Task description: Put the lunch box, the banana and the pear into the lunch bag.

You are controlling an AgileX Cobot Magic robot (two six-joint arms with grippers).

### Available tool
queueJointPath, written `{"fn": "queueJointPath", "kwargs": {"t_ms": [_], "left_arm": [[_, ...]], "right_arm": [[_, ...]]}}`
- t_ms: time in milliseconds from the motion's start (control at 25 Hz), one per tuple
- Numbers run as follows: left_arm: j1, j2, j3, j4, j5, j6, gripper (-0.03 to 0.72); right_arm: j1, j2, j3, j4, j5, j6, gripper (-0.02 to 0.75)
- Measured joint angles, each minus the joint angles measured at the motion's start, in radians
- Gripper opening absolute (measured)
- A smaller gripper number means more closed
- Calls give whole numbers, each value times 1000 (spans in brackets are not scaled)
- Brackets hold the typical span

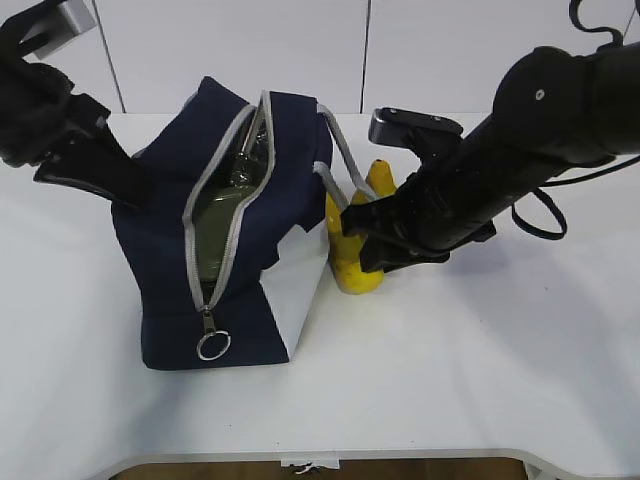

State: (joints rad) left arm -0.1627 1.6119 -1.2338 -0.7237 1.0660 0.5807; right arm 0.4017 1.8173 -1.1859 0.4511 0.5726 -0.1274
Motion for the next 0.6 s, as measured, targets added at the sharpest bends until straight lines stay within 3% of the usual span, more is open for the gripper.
{"fn": "queueJointPath", "kwargs": {"t_ms": [600], "left_arm": [[0,0,0,0,0,0,-6]], "right_arm": [[0,0,0,-10,170,-22,135]]}}
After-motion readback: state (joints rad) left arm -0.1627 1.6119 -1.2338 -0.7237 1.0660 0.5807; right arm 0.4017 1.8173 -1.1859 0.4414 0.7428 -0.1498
